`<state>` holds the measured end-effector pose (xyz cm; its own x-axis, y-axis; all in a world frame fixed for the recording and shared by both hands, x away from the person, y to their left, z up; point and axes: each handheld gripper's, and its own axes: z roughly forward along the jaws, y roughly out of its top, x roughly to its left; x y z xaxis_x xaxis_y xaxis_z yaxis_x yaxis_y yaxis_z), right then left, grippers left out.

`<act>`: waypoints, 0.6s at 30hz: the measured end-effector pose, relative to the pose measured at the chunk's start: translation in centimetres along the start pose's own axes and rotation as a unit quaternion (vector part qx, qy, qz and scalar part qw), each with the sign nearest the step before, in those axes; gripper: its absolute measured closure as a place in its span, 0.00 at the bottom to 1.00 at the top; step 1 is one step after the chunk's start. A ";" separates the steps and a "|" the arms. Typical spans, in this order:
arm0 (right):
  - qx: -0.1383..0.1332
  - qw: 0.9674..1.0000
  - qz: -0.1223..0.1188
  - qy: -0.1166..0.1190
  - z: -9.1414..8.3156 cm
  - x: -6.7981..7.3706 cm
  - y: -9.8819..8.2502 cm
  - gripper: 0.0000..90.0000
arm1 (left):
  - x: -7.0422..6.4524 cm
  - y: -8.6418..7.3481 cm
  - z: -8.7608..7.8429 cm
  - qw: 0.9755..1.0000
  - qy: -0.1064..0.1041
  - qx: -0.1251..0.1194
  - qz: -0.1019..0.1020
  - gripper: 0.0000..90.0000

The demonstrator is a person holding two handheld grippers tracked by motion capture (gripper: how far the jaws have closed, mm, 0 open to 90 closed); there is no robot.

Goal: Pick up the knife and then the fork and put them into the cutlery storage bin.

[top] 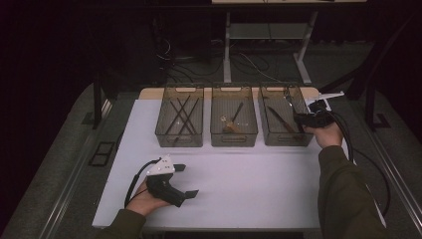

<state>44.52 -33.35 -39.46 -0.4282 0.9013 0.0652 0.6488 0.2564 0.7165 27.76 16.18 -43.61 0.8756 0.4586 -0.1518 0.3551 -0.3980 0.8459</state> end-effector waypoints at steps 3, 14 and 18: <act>0.014 1.000 -0.006 0.002 0.2 0.2 0.0 0.84 | 0.0 0.0 0.0 1.000 -0.002 0.001 0.000 0.00; 0.013 1.000 0.007 0.023 -0.1 0.5 0.3 0.50 | -0.1 0.0 0.1 1.000 -0.003 0.004 -0.001 0.00; 0.006 0.999 0.007 0.032 -0.8 0.8 0.3 0.42 | -0.1 0.0 0.1 1.000 -0.004 0.004 0.000 0.00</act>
<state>43.92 -32.85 -38.64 -0.4591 0.8803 0.1199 0.6620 0.2489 0.7070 27.70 16.06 -43.65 0.8777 0.4531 -0.1558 0.3583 -0.4049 0.8412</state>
